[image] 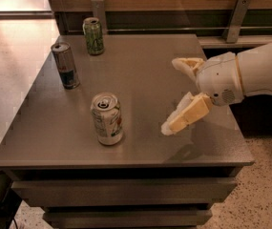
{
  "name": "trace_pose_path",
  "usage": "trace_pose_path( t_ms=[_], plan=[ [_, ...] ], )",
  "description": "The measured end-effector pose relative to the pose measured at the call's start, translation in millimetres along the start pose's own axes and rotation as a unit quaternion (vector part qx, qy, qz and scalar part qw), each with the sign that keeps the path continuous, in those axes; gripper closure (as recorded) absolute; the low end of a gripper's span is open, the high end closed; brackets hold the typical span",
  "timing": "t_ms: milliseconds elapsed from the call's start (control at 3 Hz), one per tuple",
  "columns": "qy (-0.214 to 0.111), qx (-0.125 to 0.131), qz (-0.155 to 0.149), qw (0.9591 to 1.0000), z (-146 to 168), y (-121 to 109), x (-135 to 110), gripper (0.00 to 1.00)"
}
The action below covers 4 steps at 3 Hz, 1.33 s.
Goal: Knock 7up can over
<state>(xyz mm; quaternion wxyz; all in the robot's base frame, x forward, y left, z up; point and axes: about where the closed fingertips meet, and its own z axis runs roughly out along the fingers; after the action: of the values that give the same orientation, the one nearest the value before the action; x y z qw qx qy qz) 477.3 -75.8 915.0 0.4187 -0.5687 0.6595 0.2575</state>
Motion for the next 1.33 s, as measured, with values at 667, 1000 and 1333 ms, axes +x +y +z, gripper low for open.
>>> trace_pose_path(
  t_ms=[667,1000,1333],
  plan=[
    [-0.113,-0.034,-0.024,0.9927,33,15,-24,0.00],
    [-0.117,-0.036,-0.028,0.9921,35,16,-27,0.00],
    [-0.121,-0.021,-0.007,0.9924,22,10,-37,0.00]
  ],
)
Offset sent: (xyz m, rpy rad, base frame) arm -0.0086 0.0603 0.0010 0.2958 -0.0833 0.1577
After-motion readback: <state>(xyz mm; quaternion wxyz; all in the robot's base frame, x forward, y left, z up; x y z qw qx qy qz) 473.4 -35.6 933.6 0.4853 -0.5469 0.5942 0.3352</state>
